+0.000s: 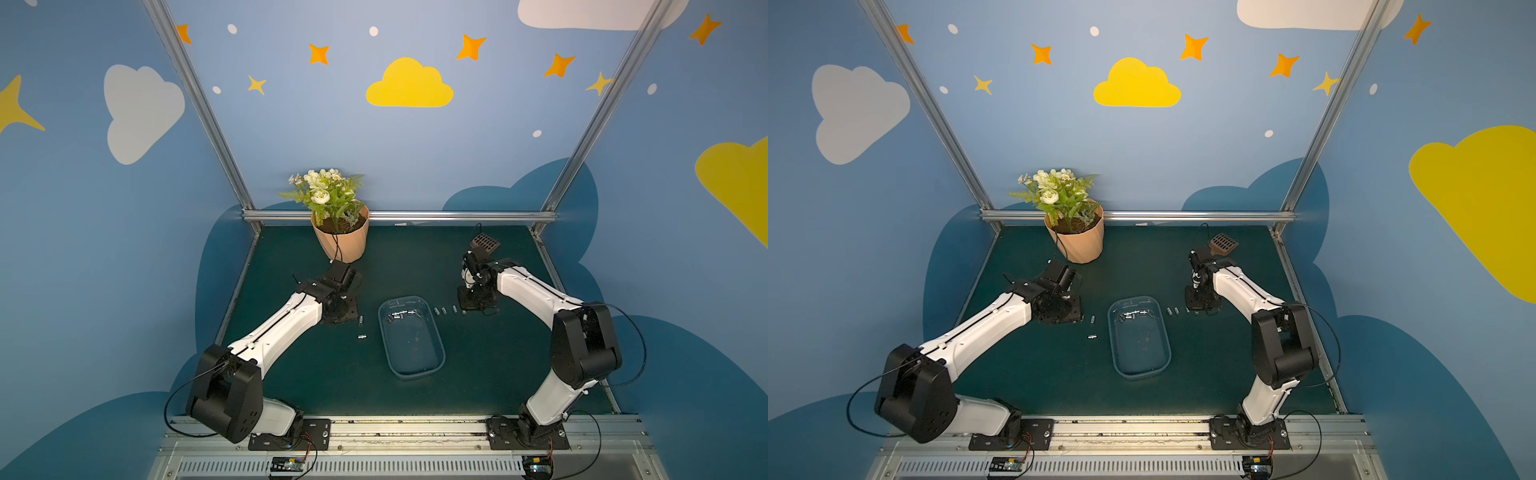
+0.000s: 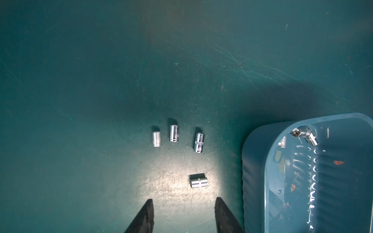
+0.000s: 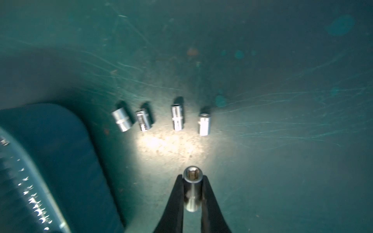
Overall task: Take out the socket from the storage box
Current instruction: Place the socket head at the center of the board.
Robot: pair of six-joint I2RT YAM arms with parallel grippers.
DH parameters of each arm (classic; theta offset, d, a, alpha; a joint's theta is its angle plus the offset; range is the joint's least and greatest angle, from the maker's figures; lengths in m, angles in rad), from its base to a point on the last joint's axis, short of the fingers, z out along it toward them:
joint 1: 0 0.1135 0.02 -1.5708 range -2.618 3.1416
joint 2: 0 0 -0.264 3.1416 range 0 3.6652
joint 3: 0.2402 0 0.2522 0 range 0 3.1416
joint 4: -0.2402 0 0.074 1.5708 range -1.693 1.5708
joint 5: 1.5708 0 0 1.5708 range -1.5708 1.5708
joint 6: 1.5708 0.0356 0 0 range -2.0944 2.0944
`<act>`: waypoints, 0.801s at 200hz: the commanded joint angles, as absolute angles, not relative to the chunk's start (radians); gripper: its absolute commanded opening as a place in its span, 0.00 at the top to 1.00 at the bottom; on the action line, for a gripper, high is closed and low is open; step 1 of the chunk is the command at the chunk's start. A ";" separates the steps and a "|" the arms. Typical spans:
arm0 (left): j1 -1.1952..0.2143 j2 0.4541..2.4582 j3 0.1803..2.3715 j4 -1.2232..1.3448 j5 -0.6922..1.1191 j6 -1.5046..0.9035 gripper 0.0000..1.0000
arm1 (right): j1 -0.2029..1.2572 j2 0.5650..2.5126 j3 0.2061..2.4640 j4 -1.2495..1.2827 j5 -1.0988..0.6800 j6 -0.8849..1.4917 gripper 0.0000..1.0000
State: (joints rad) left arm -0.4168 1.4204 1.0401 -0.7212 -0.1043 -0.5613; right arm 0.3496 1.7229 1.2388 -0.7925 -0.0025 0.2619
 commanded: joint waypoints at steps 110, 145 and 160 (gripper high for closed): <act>-0.412 1.405 1.039 -0.741 -0.103 -0.561 0.50 | 0.261 1.921 1.267 -0.736 -0.027 0.219 0.87; -0.412 1.403 1.040 -0.741 -0.103 -0.561 0.50 | 0.260 1.934 1.277 -0.744 -0.023 0.221 0.86; -0.413 1.403 1.040 -0.741 -0.100 -0.561 0.50 | 0.261 1.934 1.278 -0.746 -0.019 0.222 0.86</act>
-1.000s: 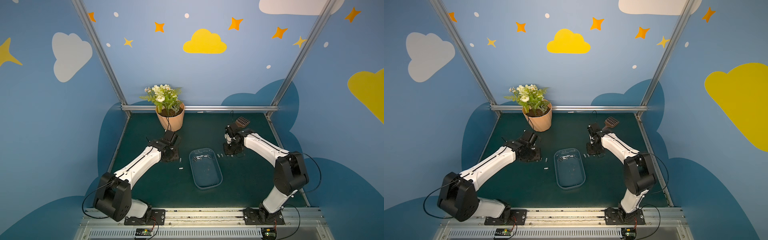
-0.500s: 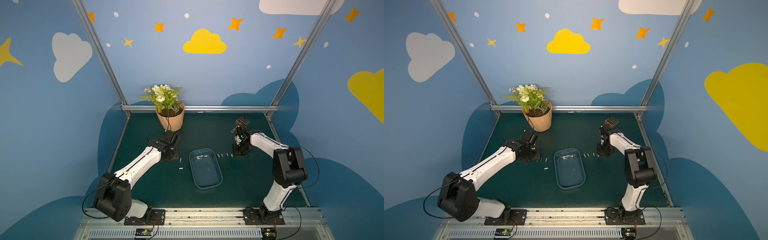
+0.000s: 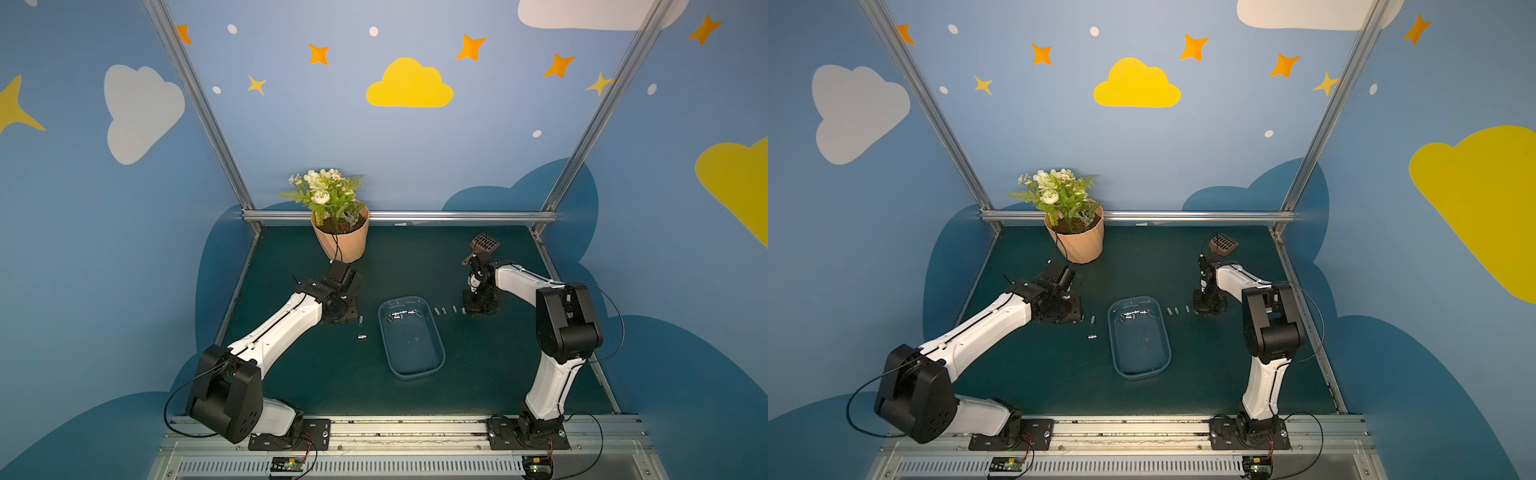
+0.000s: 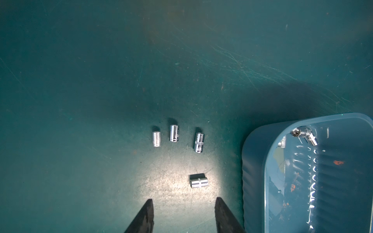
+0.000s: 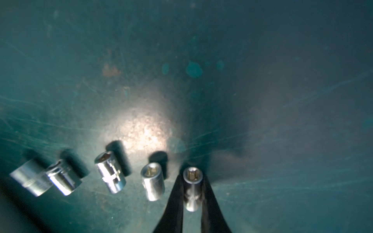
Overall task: Take out the socket from the storage box
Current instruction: Place the socket head at the center of the board.
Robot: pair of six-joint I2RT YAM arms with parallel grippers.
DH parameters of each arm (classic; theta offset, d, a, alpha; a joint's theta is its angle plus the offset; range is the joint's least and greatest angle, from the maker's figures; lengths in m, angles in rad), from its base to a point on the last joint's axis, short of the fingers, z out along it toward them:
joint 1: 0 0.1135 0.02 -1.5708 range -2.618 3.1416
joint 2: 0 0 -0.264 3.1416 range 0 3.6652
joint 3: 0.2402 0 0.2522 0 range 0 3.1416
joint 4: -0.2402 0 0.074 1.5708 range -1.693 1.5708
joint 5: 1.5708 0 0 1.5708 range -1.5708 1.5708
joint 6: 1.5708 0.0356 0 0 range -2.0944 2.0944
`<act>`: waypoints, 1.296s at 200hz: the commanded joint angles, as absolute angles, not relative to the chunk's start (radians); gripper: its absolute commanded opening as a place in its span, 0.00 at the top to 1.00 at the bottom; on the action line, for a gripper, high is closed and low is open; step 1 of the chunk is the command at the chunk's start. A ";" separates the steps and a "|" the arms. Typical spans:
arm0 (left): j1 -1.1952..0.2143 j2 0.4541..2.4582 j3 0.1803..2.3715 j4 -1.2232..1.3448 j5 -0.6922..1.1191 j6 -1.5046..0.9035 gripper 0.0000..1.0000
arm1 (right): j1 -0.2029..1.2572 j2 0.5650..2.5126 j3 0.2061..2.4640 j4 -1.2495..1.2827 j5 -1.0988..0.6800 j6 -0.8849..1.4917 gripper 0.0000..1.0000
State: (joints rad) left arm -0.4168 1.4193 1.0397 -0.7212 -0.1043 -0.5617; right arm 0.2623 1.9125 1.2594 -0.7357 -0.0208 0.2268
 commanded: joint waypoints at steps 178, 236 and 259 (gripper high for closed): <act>-0.412 1.372 1.020 -0.739 -0.107 -0.566 0.50 | 0.261 1.911 1.304 -0.772 -0.014 0.221 0.78; -0.412 1.371 1.029 -0.738 -0.104 -0.559 0.49 | 0.262 1.883 1.308 -0.780 -0.023 0.222 0.77; -0.411 1.370 1.035 -0.738 -0.098 -0.552 0.49 | 0.263 1.871 1.313 -0.789 -0.029 0.224 0.77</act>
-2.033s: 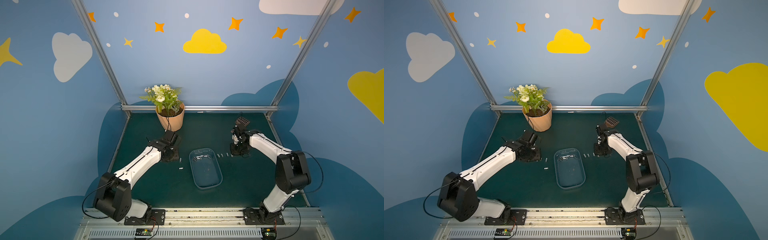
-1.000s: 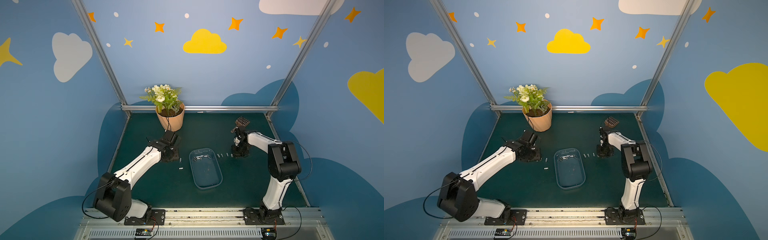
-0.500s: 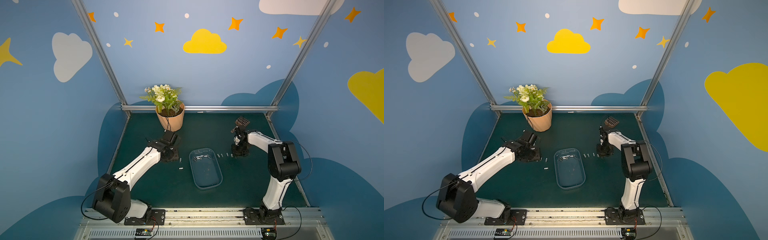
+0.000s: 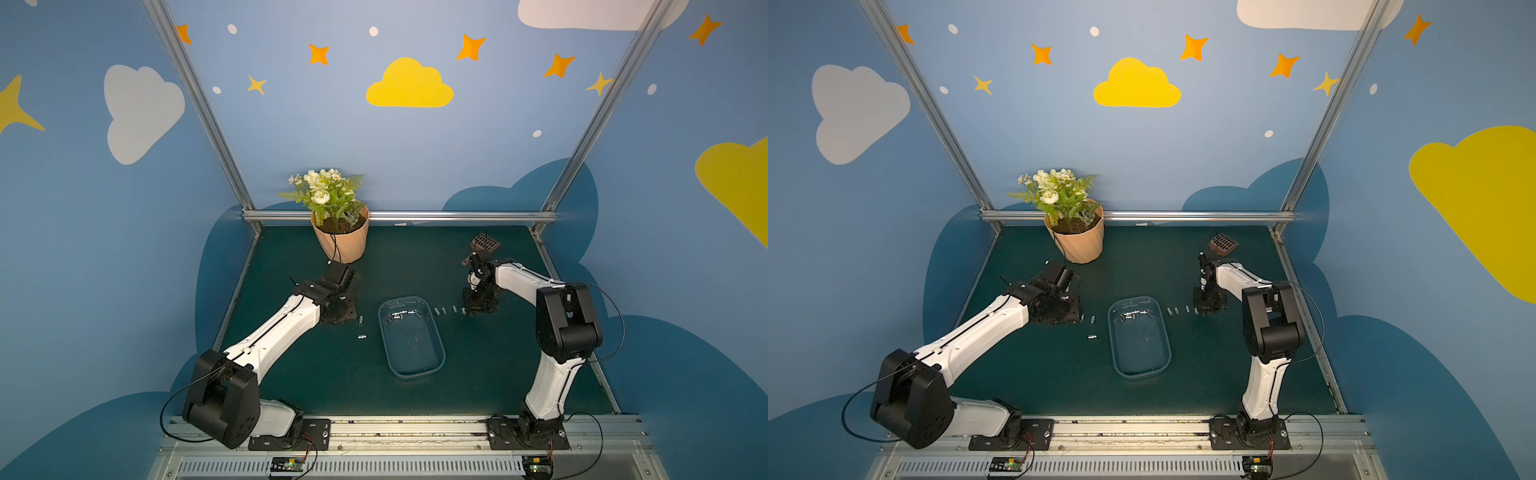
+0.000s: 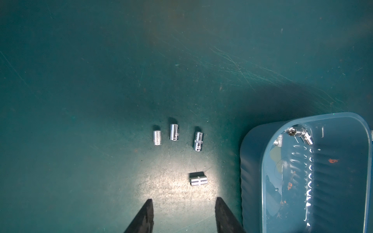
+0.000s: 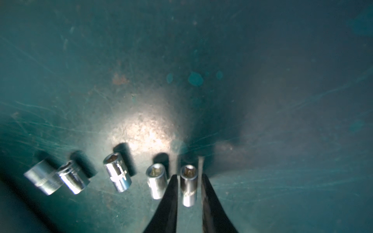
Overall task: Take out the socket from the storage box
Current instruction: Place the socket head at the center of the board, then pick up the socket head from the storage box.
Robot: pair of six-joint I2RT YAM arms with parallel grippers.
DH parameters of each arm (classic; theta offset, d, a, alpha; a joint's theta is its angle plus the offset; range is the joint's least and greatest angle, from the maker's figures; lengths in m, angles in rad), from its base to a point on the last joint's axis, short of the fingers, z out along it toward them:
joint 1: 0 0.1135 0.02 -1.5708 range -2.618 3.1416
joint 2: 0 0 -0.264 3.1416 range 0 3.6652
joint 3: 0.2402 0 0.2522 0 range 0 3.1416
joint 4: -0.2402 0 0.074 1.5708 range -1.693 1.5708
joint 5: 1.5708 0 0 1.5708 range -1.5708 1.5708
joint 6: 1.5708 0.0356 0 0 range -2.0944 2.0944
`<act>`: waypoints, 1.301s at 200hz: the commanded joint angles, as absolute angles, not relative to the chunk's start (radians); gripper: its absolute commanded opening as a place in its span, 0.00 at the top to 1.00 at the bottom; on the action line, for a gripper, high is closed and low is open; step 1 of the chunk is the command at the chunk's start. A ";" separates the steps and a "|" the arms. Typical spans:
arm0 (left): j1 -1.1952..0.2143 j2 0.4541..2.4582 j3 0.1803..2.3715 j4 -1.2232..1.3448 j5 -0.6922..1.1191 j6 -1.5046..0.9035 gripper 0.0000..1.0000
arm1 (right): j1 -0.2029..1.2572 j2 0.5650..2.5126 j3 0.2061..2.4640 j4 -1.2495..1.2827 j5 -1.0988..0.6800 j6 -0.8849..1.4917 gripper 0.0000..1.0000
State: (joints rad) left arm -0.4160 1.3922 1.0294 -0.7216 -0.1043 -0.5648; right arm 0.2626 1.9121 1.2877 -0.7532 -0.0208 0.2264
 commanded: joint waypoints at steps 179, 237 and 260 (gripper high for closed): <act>-0.428 1.395 1.109 -0.657 0.023 -0.507 0.49 | 0.278 1.672 1.257 -0.830 -0.042 0.233 0.77; -0.487 1.580 1.258 -0.652 0.074 -0.472 0.49 | 0.317 1.552 1.248 -0.896 -0.004 0.251 0.77; -0.523 1.654 1.351 -0.663 0.079 -0.460 0.49 | 0.320 1.502 1.224 -0.902 0.004 0.265 0.76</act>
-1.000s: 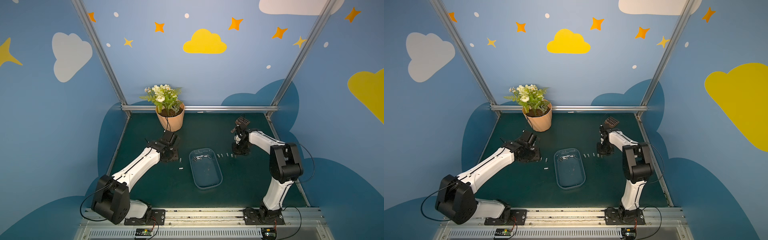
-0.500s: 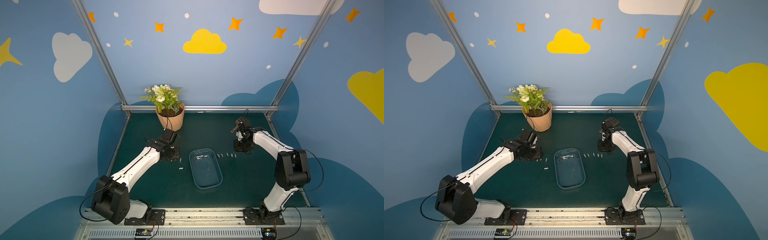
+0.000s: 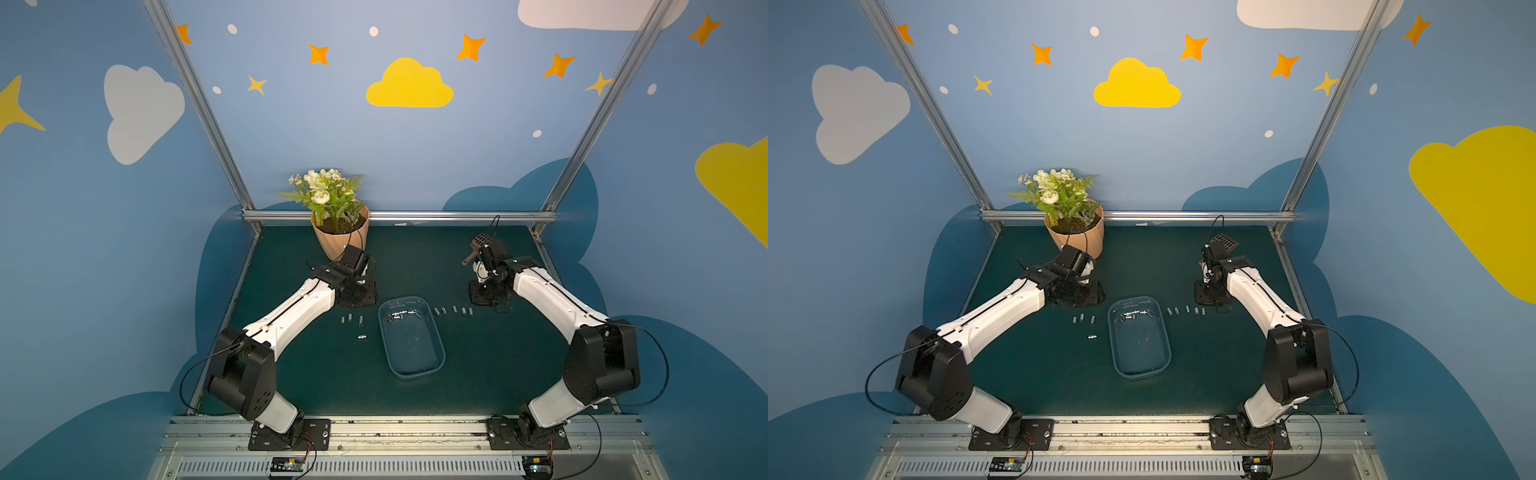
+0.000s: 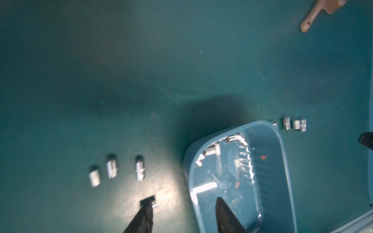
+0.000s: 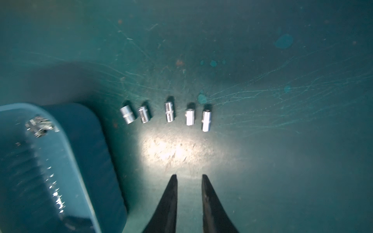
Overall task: Take out the socket from the storage box
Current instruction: Pick up the socket head from the storage box.
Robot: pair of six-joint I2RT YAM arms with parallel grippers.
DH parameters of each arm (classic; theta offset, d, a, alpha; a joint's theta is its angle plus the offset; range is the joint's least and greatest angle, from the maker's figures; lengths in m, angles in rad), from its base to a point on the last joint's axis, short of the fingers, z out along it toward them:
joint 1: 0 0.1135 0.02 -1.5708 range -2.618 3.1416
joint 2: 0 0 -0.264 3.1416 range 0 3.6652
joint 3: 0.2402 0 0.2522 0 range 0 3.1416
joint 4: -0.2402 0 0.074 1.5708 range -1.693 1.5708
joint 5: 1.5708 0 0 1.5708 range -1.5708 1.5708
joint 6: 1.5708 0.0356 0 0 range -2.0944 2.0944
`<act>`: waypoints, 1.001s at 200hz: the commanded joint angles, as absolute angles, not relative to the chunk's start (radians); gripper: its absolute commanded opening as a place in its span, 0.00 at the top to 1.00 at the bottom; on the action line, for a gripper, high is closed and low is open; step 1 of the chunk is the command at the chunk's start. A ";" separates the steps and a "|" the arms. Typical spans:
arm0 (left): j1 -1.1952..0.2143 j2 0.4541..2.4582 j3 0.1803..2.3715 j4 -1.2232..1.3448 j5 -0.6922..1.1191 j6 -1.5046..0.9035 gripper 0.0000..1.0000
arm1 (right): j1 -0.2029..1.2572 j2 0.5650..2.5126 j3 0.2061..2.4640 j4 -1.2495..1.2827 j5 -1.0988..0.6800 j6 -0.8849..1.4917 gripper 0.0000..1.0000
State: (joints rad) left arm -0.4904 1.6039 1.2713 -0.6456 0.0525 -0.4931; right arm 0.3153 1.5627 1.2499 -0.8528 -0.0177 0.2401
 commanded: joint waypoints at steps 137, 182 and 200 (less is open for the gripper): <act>-0.637 1.819 1.506 -0.715 0.007 -0.499 0.49 | 0.367 1.452 1.168 -0.866 -0.009 0.277 0.76; -0.691 1.878 1.574 -0.750 -0.026 -0.522 0.48 | 0.361 1.418 1.134 -0.850 -0.014 0.261 0.76; -0.704 1.907 1.600 -0.787 -0.030 -0.514 0.48 | 0.348 1.404 1.120 -0.838 -0.026 0.263 0.76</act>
